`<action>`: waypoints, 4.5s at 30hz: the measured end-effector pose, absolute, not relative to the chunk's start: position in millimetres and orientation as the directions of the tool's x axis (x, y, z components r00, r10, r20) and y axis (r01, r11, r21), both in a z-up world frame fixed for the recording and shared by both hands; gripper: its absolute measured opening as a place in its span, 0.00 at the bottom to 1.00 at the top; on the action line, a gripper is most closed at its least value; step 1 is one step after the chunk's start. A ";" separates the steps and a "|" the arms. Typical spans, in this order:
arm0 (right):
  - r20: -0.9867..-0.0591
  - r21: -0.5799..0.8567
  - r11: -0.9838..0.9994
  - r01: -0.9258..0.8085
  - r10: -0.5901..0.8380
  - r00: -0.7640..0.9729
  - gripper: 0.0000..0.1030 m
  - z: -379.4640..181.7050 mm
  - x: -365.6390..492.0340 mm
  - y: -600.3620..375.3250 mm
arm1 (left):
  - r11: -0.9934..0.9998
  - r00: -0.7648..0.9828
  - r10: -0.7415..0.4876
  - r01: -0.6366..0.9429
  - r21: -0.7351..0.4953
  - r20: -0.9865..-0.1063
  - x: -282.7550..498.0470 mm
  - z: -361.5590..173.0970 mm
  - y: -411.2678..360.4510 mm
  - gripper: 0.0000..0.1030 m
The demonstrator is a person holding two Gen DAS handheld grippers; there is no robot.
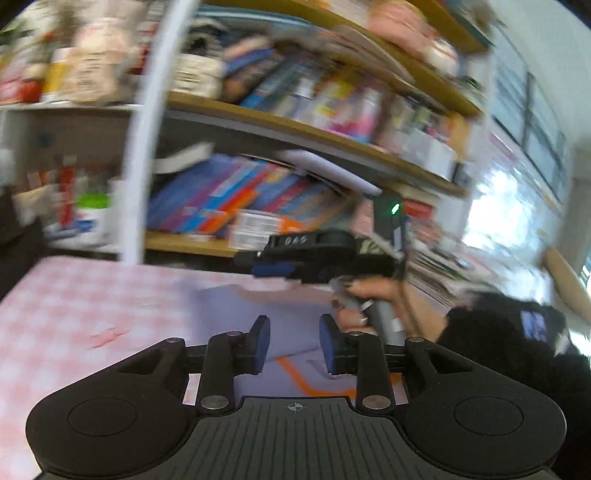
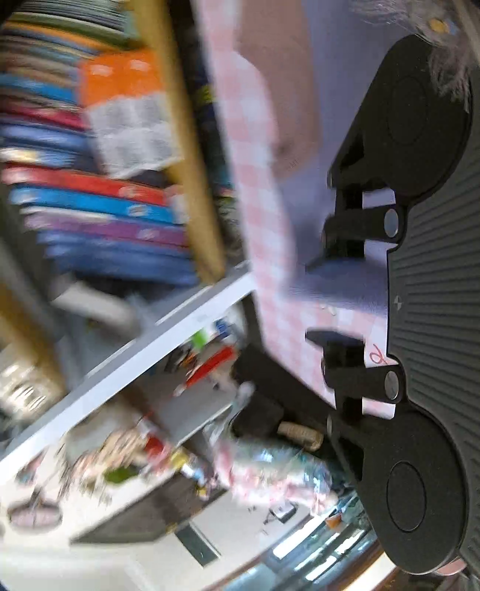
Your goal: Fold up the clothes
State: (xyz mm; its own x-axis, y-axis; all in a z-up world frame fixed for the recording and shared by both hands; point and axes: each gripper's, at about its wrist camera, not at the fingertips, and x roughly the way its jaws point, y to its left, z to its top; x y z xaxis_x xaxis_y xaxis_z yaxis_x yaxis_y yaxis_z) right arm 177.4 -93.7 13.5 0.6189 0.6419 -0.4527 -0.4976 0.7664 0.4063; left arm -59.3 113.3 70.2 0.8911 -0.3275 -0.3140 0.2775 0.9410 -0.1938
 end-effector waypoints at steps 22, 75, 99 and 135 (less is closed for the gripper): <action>-0.529 0.313 0.949 0.044 0.136 0.838 0.18 -9.6 161.9 -318.1 | 0.780 0.791 -0.211 0.490 0.389 -0.574 140.8 -21.7 -122.6 0.31; -0.586 0.271 0.958 0.096 0.085 0.806 0.31 -20.4 166.0 -322.0 | 0.958 0.759 -0.063 -0.135 -0.251 -0.648 46.3 -6.0 162.5 0.14; -0.412 0.404 0.832 0.379 -0.204 0.888 0.20 -6.6 134.7 -388.1 | 0.960 0.783 0.034 -0.198 -0.197 -0.621 79.3 -18.1 184.3 0.06; -0.578 0.423 0.890 -0.171 0.410 0.706 0.37 -22.0 138.7 -261.0 | 0.970 0.793 0.069 -0.194 -0.144 -0.605 70.1 -18.8 203.9 0.10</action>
